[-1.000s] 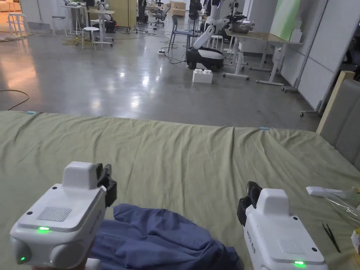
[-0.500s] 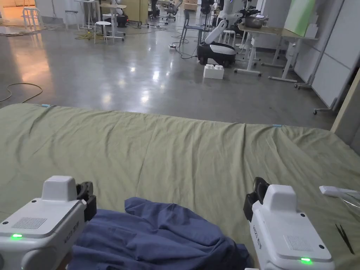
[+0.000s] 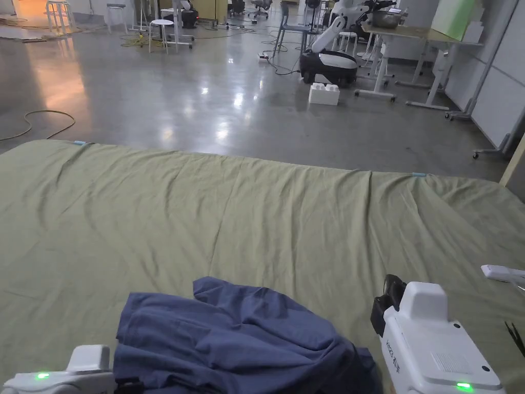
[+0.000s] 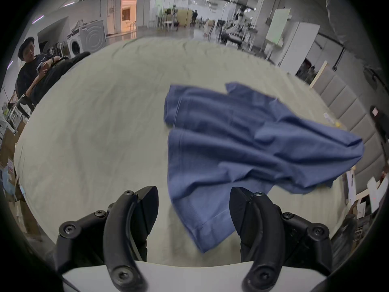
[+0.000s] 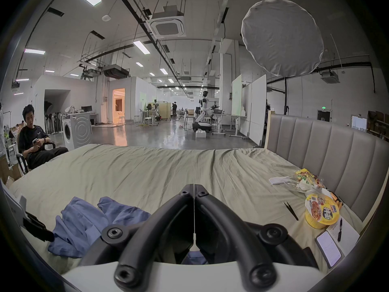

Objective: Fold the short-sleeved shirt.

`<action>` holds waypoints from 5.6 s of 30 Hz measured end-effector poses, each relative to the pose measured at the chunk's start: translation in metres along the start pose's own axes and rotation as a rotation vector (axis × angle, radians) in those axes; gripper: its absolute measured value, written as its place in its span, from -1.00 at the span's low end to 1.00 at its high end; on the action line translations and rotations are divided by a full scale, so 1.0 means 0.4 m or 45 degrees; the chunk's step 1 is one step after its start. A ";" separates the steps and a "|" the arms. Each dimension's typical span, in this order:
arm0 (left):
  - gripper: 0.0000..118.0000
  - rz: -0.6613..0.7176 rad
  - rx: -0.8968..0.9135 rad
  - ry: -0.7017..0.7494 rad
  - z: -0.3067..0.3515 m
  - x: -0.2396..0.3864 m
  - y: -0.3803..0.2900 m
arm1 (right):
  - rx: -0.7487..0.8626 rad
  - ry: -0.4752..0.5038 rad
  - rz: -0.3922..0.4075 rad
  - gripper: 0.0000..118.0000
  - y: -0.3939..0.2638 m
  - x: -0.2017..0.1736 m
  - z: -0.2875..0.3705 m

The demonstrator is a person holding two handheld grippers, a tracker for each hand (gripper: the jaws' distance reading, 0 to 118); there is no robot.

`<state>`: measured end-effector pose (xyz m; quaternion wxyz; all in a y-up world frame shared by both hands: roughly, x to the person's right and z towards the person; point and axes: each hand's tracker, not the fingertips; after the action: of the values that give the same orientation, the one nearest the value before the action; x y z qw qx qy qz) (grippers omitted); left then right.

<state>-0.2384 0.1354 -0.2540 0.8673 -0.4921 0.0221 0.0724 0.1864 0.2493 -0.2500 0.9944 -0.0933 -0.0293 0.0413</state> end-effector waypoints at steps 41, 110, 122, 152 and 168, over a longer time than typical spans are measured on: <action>-0.92 -0.138 0.188 -0.023 0.041 0.018 -0.025 | -0.937 0.219 0.109 -0.76 -0.351 0.009 -0.093; -0.92 -0.081 1.089 0.051 0.606 -0.021 0.889 | 0.098 0.007 0.109 -0.91 0.797 0.223 -0.377; -0.92 -0.133 0.957 0.059 0.470 -0.041 0.684 | 0.043 0.015 0.143 -0.91 0.554 0.198 -0.297; -0.93 -0.049 0.327 0.058 0.224 -0.126 -0.007 | -0.598 0.062 0.167 -0.91 -0.116 0.171 0.109; 0.00 0.000 0.204 0.116 0.112 -0.153 -0.072 | -0.871 -0.002 0.199 0.11 -0.274 0.155 0.087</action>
<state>-0.2960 0.1529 -0.1996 0.9020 -0.4237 0.0673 0.0481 0.2540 0.1538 -0.1923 0.8994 -0.4228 -0.0348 0.1052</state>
